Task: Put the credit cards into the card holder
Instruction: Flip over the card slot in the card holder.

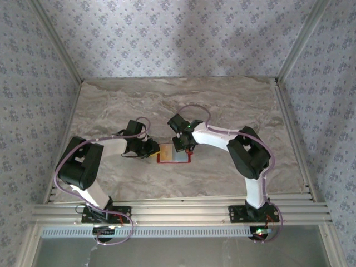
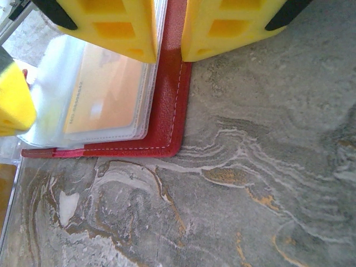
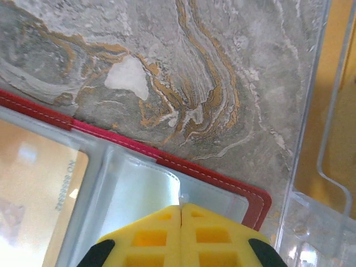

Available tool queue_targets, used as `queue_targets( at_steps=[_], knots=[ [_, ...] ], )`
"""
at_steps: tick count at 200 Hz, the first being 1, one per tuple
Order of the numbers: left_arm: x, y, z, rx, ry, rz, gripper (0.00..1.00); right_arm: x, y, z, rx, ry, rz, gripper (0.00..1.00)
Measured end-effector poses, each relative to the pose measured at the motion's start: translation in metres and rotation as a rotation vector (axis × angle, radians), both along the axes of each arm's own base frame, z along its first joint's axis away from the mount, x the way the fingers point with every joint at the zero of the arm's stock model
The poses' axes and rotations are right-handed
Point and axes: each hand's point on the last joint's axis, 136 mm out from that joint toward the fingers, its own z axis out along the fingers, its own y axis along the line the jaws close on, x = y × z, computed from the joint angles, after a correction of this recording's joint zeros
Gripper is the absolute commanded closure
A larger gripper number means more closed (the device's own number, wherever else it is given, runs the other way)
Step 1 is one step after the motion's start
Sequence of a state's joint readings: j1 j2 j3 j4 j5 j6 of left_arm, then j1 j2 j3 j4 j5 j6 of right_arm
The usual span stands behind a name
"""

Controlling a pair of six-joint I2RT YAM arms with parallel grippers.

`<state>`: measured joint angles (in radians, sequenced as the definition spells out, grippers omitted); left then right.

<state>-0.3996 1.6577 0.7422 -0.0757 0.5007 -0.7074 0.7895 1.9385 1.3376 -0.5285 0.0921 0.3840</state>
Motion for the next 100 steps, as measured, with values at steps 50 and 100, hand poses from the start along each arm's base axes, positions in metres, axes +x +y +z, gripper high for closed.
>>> queue_targets(
  at_steps=[50, 100],
  knots=[
    [0.000, 0.000, 0.000, 0.000, 0.001, 0.000, 0.79, -0.003, 0.009, 0.019, 0.065, 0.002, 0.018, 1.00],
    [0.000, 0.000, 0.000, 0.000, 0.001, 0.000, 0.79, -0.006, 0.029, 0.032, 0.190, 0.065, 0.038, 1.00]
  ],
)
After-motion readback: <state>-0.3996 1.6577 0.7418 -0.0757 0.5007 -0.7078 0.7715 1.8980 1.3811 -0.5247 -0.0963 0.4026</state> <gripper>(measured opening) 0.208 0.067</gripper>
